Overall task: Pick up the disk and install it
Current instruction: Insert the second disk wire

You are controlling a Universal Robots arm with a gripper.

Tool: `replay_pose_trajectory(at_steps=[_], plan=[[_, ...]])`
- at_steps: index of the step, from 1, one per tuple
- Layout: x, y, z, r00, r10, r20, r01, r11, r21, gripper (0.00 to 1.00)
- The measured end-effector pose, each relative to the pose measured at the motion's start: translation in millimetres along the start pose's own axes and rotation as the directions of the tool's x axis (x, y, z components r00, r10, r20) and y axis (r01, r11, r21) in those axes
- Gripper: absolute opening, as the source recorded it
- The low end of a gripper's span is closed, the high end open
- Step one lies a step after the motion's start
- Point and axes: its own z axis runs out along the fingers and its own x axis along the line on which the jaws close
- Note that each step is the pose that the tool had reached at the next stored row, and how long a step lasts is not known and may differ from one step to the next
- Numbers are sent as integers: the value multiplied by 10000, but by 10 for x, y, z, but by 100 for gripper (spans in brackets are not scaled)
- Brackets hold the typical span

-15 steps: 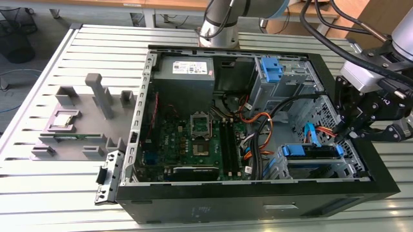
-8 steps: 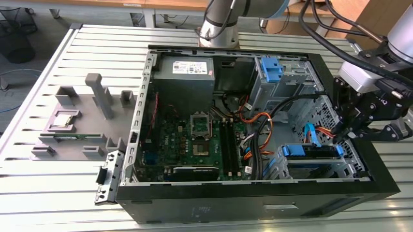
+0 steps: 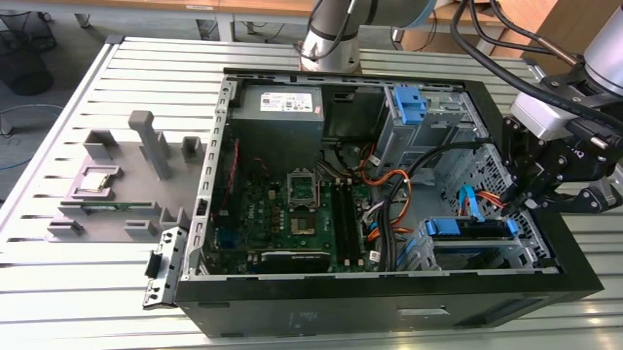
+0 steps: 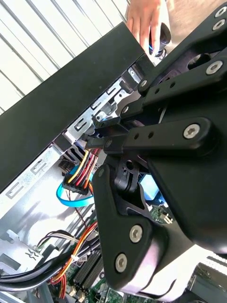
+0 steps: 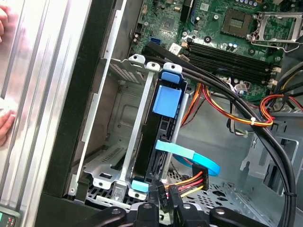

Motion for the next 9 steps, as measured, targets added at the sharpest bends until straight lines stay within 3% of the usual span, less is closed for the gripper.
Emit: replay_pose_trajectory(at_steps=[7,8,9], plan=[[0,0,0,10000,-2,0,2,10000,0,24],[0,0,0,10000,-1,0,1,10000,0,31],[0,0,0,10000,-2,0,2,10000,0,31]])
